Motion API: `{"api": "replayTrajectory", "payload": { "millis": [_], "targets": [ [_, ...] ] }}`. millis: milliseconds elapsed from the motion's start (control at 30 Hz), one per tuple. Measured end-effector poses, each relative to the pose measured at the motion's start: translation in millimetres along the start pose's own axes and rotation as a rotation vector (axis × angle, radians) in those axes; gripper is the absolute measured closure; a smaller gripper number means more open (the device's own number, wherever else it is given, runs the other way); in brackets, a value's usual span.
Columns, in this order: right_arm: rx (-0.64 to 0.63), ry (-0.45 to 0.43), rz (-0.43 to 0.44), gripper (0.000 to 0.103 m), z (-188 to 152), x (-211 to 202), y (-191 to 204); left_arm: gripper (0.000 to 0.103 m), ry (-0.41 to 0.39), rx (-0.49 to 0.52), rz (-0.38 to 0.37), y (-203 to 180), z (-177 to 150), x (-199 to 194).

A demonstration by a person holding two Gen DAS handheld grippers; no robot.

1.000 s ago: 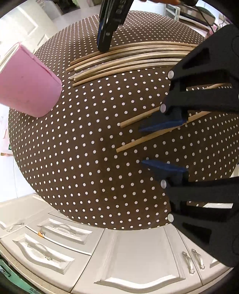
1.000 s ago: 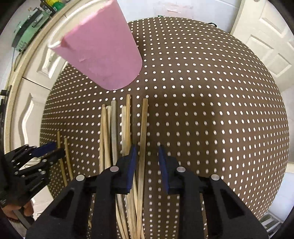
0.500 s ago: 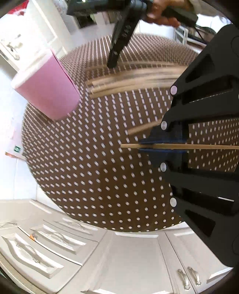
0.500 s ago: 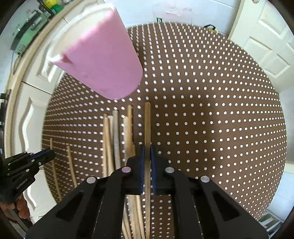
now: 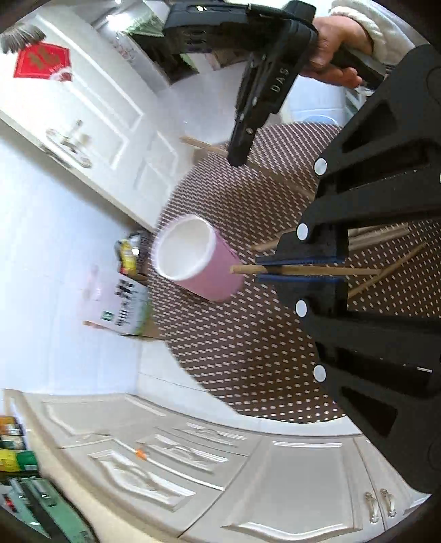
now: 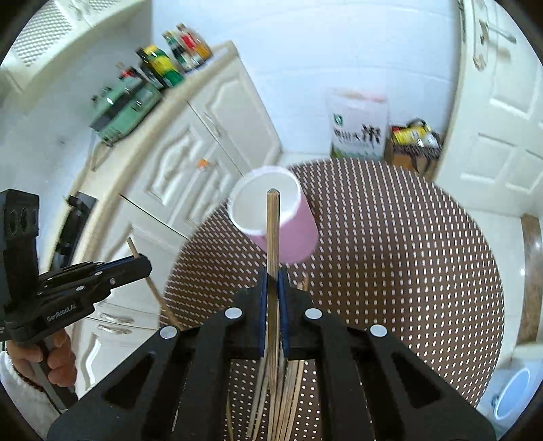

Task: Organize utensils
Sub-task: 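Lift the left gripper's stick into the pink cup while the right gripper inserts its stick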

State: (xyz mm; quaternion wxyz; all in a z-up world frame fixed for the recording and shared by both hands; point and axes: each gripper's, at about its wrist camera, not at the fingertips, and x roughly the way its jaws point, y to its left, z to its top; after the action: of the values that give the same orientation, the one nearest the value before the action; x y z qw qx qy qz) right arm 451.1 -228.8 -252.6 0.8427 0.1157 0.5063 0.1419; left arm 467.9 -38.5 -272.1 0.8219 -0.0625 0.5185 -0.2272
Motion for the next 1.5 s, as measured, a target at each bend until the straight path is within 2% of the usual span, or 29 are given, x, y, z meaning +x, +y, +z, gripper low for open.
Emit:
{"api": "replayTrajectory", "payload": {
  "millis": [200,467,633,800,967,1167,1500],
  "targets": [
    [-0.056,-0.072,0.061,0.098,15.8,-26.0,5.1,0.098,-0.078,0.026,-0.003,-22.8,12.9,-29.8],
    [-0.131,-0.214,0.101,0.098,53.0,-78.0,12.1,0.098,-0.208,0.033,-0.022,-45.0,46.2,-64.9],
    [-0.172,-0.315,0.091,0.098,78.2,-99.8,15.4,0.098,-0.295,0.025,-0.008,-52.8,67.0,-82.2],
    [-0.184,-0.392,0.052,0.098,89.0,-102.9,16.1,0.098,-0.352,-0.015,0.027,-52.3,79.6,-82.6],
    [-0.200,-0.408,0.015,0.098,88.8,-84.1,15.0,0.098,-0.307,-0.038,0.058,-48.8,81.6,-53.3],
    [-0.188,-0.340,0.000,0.098,77.7,-55.9,7.3,0.098,-0.230,-0.070,0.075,-39.3,67.7,-19.6],
    [-0.131,-0.218,-0.003,0.098,52.7,-21.2,0.7,0.098,-0.151,-0.093,0.101,-32.6,50.3,5.9]
  ]
}}
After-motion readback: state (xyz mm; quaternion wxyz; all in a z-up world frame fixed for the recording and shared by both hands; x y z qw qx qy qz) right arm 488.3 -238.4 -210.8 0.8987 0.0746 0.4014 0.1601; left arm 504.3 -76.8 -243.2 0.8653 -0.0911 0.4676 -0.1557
